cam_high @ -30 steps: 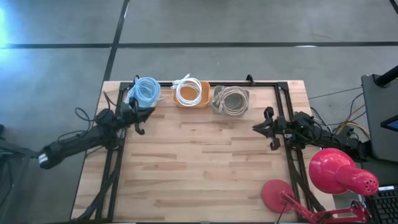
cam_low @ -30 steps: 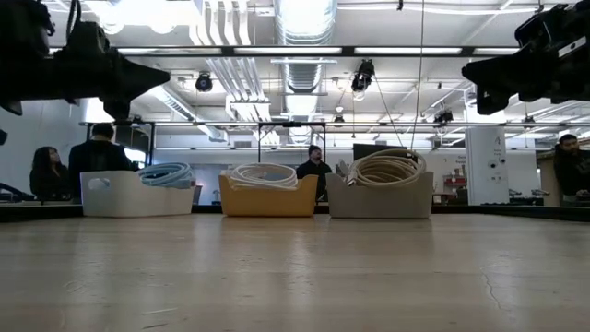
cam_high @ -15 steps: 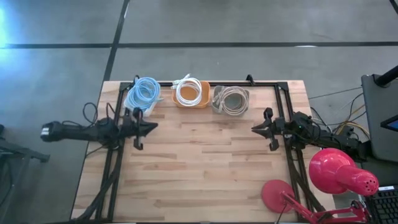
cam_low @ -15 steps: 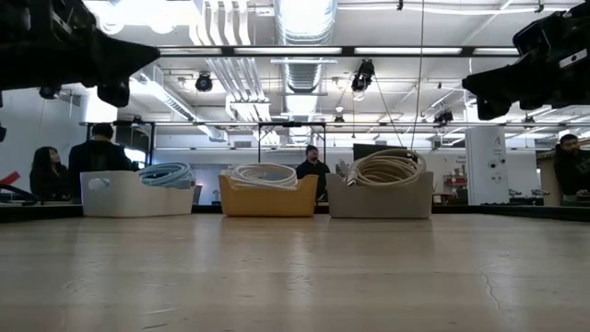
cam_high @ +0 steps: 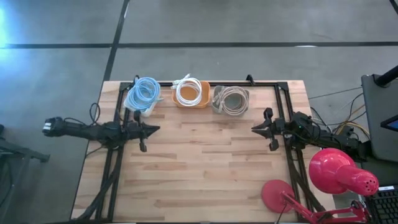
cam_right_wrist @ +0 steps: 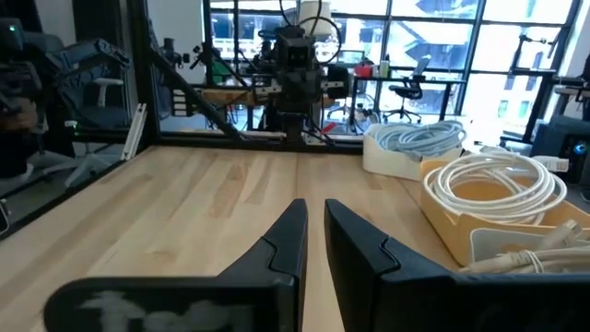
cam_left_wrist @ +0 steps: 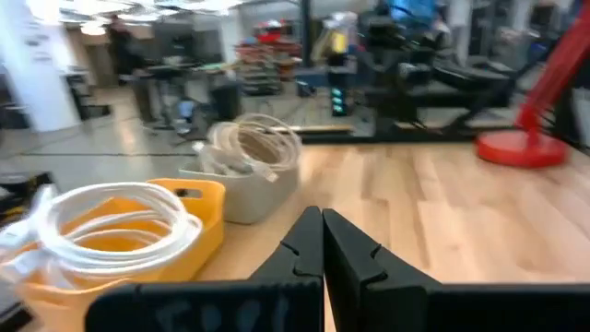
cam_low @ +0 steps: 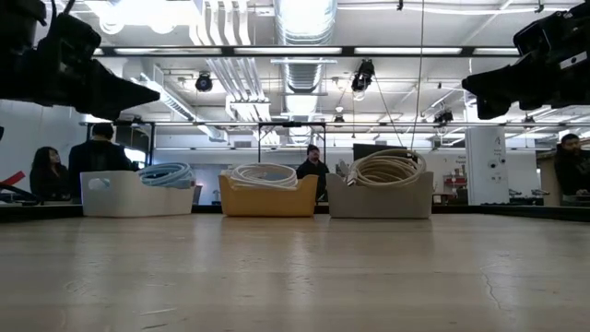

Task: Sort HDMI cables
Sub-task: Return to Home Position

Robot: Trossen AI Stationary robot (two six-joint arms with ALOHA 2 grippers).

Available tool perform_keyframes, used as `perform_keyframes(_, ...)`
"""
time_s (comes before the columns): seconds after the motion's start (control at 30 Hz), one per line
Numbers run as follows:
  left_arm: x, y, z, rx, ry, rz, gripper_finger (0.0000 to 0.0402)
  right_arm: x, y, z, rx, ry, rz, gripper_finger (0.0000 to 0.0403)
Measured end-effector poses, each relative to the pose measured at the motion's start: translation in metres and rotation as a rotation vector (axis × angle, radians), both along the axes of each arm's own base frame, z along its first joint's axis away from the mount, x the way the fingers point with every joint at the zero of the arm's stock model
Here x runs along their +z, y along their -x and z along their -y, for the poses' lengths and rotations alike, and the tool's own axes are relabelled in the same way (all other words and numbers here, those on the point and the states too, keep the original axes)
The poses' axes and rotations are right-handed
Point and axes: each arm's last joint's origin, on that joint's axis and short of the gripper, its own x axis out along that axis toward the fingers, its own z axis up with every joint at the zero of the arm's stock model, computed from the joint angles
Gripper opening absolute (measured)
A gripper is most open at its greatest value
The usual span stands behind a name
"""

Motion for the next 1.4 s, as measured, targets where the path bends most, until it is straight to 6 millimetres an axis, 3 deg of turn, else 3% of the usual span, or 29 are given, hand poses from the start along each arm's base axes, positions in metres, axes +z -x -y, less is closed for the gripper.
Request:
perform_keyframes(0.3,-0.012,0.001,0.002,-0.081,0.042,-0.116,0.0,0.0,0.0,0.0,-0.001,0.072,0.003,0.0038)
perform_keyframes(1.1,-0.012,0.001,0.002,-0.076,0.011,-0.128,0.0,-0.001,0.0,0.0,-0.001,-0.083,-0.012,0.0038)
perform_keyframes(1.4,-0.012,0.001,0.002,-0.075,0.015,-0.127,0.0,-0.001,-0.001,0.001,-0.043,0.033,-0.006,0.0038)
